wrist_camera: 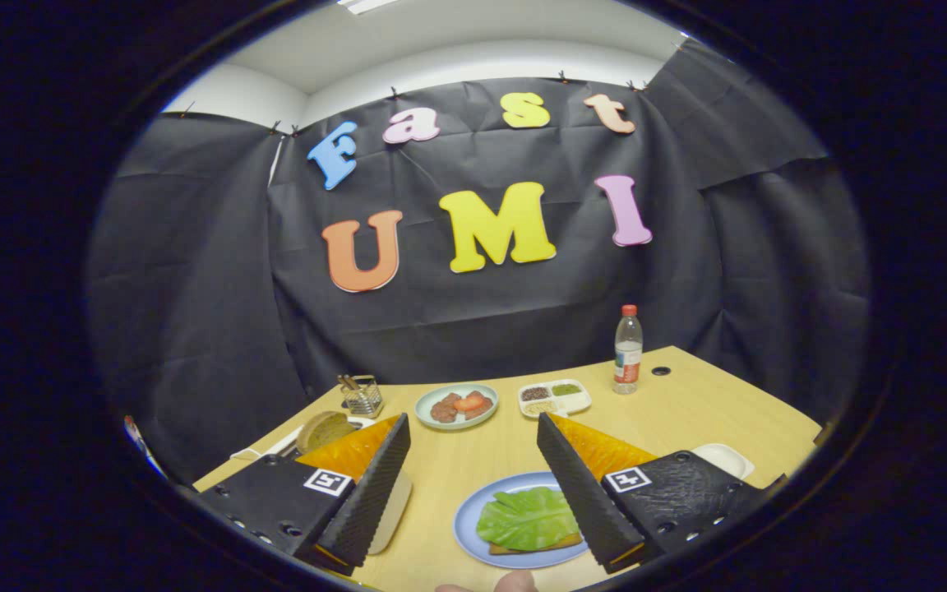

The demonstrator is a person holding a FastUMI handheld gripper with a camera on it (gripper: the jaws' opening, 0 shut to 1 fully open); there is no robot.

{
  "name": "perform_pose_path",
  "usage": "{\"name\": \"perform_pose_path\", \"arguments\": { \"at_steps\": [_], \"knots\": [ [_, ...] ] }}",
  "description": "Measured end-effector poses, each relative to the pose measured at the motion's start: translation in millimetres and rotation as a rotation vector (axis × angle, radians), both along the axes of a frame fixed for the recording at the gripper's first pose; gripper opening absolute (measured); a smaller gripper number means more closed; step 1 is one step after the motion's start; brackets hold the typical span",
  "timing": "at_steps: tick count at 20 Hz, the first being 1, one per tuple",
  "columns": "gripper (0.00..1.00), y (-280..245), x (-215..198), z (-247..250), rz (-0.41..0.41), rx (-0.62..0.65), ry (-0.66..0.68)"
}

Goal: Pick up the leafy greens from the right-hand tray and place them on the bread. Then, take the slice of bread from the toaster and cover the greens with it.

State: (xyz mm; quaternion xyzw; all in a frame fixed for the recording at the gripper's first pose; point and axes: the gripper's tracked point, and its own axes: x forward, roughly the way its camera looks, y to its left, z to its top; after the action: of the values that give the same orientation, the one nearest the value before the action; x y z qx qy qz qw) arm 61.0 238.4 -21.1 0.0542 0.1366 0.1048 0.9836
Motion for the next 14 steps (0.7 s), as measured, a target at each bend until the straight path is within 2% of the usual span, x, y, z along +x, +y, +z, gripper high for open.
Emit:
{"name": "perform_pose_path", "arguments": {
  "at_steps": [8,11,14],
  "knots": [
    [0.96,121.6,-4.1,-9.5,0.086,-0.049,0.021],
    [0.96,145.6,0.3,-26.1,0.081,-0.076,0.05],
    [0.96,153.4,9.4,-47.0,0.038,-0.093,0.101]
  ]
}}
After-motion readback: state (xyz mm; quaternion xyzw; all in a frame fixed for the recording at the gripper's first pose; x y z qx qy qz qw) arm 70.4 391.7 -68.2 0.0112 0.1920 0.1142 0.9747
